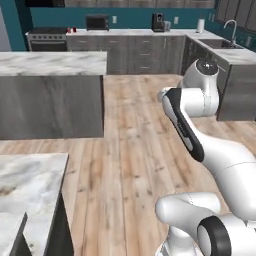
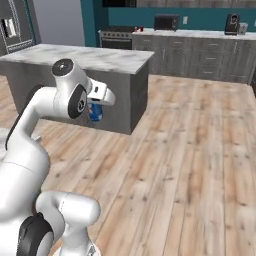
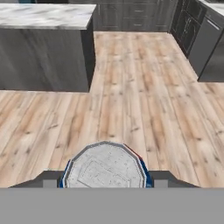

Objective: Four empty soda cans are scattered around the kitchen. Gather all the cans and cluster them next to the stove for recycling.

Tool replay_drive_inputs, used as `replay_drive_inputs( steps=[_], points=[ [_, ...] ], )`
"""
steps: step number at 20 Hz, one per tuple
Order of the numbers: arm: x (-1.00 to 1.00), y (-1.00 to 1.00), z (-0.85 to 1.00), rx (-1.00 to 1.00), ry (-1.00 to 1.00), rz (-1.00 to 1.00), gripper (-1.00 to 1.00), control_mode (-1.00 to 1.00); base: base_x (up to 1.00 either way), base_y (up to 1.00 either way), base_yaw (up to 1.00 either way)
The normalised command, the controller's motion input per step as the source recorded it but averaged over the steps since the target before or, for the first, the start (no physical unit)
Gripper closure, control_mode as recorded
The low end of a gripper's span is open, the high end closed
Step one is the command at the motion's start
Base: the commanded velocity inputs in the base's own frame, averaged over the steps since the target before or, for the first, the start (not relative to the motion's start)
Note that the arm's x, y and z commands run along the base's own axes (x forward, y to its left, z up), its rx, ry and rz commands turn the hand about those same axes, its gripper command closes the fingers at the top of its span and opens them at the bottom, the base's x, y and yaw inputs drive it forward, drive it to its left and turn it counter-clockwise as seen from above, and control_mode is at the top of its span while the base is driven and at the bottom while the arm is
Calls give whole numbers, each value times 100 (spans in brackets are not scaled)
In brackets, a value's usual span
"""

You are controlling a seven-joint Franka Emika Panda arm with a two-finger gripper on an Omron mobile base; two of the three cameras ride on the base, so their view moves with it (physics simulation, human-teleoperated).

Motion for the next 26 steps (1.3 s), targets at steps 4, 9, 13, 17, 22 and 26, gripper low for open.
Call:
replay_drive_inputs(
  steps=[4,9,13,17,22,26],
  points=[
    [0,0,0,0,0,0,100,100,76,-53,-6],
    [0,0,0,0,0,0,100,100,97,-47,-1],
    [0,0,0,0,0,0,100,100,100,-51,0],
    [0,0,0,0,0,0,100,100,100,-54,0],
    [0,0,0,0,0,0,100,100,100,-55,0],
    [0,0,0,0,0,0,100,100,100,-50,0]
  ],
)
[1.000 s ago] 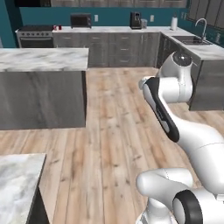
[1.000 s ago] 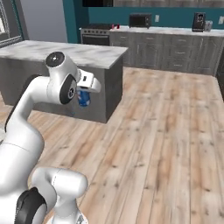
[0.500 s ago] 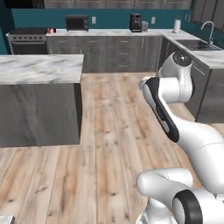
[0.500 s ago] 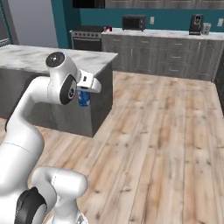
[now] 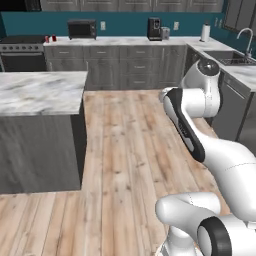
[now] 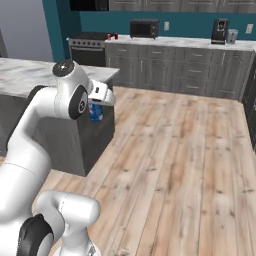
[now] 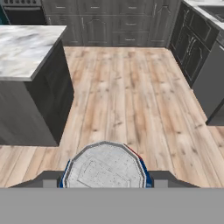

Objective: Four empty soda cans are scattered around the kitchen. Gather all the cans and cluster them next to the stove for recycling.

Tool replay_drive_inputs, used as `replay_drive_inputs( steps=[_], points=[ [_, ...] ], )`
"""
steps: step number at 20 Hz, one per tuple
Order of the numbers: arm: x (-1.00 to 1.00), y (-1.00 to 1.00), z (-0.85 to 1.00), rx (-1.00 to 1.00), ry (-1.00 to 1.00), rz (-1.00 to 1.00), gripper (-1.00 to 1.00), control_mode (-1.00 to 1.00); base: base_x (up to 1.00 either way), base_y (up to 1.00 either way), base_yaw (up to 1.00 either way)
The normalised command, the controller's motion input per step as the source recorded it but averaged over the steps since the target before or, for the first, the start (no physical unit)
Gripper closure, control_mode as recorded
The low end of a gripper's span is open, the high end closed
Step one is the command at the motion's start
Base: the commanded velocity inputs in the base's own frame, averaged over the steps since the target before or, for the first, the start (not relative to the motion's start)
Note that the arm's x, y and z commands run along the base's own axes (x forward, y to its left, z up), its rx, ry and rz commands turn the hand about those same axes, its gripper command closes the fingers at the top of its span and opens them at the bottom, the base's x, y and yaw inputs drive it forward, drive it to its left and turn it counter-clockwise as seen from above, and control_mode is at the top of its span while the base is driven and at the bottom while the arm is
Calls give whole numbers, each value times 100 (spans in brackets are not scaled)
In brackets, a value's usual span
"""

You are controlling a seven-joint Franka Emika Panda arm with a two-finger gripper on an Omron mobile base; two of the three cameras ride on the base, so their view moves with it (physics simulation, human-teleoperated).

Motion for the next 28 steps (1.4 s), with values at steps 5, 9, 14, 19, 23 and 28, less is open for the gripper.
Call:
replay_drive_inputs(
  steps=[5,9,14,19,23,28],
  points=[
    [0,0,0,0,0,0,100,100,100,-44,0],
    [0,0,0,0,0,0,100,100,100,-37,0],
    [0,0,0,0,0,0,100,100,100,-36,0],
    [0,0,0,0,0,0,100,100,100,-41,0],
    [0,0,0,0,0,0,100,100,100,-42,0],
    [0,0,0,0,0,0,100,100,100,-34,0]
  ],
)
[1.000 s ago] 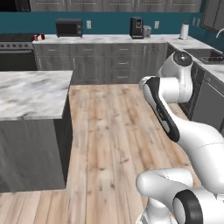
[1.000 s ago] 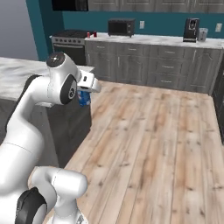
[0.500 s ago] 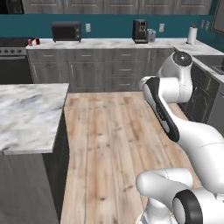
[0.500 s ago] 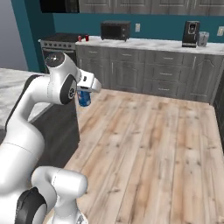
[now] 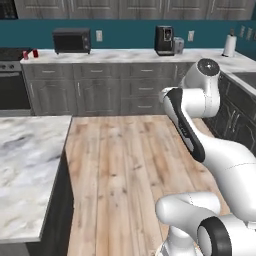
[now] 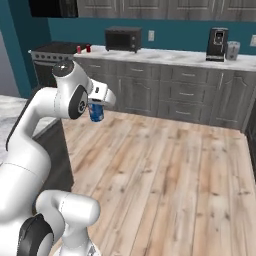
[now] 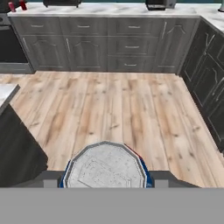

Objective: Four empty soda cans are scattered around the kitchen. Gather all the cans and cluster them next to the stove for recycling.

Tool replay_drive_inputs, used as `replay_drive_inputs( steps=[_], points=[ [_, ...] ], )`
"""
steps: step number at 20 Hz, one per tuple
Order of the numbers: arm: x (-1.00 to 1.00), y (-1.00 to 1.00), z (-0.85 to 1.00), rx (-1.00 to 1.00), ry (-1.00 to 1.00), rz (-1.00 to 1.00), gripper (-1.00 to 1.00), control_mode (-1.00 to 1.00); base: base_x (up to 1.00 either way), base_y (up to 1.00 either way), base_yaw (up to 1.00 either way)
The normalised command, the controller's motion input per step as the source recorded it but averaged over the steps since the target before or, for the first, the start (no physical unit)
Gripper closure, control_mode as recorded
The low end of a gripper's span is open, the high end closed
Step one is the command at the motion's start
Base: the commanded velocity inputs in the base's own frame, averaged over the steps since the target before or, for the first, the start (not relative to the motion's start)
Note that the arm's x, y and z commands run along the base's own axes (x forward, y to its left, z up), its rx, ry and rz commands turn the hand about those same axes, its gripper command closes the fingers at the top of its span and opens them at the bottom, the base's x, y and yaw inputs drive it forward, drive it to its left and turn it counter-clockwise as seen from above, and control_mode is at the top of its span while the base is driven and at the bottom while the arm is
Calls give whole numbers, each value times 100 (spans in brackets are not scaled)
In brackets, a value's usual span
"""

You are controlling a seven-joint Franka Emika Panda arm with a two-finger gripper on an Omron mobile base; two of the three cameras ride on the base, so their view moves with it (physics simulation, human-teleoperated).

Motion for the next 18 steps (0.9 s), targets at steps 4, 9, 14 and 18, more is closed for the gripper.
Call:
replay_drive_inputs(
  steps=[4,9,14,18],
  points=[
    [0,0,0,0,0,0,100,100,100,-20,0],
    [0,0,0,0,0,0,100,100,100,-15,0],
    [0,0,0,0,0,0,100,100,100,-4,0],
    [0,0,0,0,0,0,100,100,100,0,0]
  ],
)
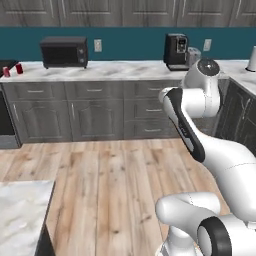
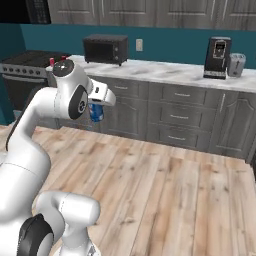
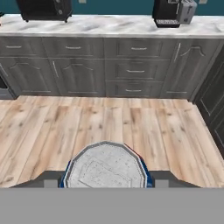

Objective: Four empty soda cans are scattered around the kitchen. Gather all the cans and cluster them next to the stove for recycling.

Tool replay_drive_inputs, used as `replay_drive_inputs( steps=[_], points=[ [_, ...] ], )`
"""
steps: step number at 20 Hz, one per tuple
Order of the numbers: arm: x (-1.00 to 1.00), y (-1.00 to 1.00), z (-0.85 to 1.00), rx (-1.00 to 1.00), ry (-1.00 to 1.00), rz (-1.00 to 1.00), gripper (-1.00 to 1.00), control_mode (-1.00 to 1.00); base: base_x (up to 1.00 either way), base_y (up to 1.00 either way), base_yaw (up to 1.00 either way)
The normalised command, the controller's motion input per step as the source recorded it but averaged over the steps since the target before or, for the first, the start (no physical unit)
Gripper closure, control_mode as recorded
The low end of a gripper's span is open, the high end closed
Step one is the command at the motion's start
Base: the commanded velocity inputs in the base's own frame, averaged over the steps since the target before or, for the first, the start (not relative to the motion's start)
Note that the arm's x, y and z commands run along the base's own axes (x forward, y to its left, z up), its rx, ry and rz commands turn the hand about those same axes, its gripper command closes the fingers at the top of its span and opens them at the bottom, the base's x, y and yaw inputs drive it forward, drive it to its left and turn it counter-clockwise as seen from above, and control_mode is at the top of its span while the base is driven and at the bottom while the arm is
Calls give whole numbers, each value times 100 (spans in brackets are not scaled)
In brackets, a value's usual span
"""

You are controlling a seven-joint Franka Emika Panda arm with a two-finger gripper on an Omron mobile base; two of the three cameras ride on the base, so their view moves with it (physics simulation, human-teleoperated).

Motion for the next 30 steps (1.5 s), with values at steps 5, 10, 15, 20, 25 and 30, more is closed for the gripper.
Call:
replay_drive_inputs(
  steps=[5,10,15,20,25,30],
  points=[
    [0,0,0,0,0,0,100,100,100,8,0],
    [0,0,0,0,0,0,100,100,100,21,0],
    [0,0,0,0,0,0,100,100,98,30,1],
    [0,0,0,0,0,0,100,100,93,56,2],
    [0,0,0,0,0,0,100,100,80,68,3],
    [0,0,0,0,0,0,100,100,71,73,4]
  ],
)
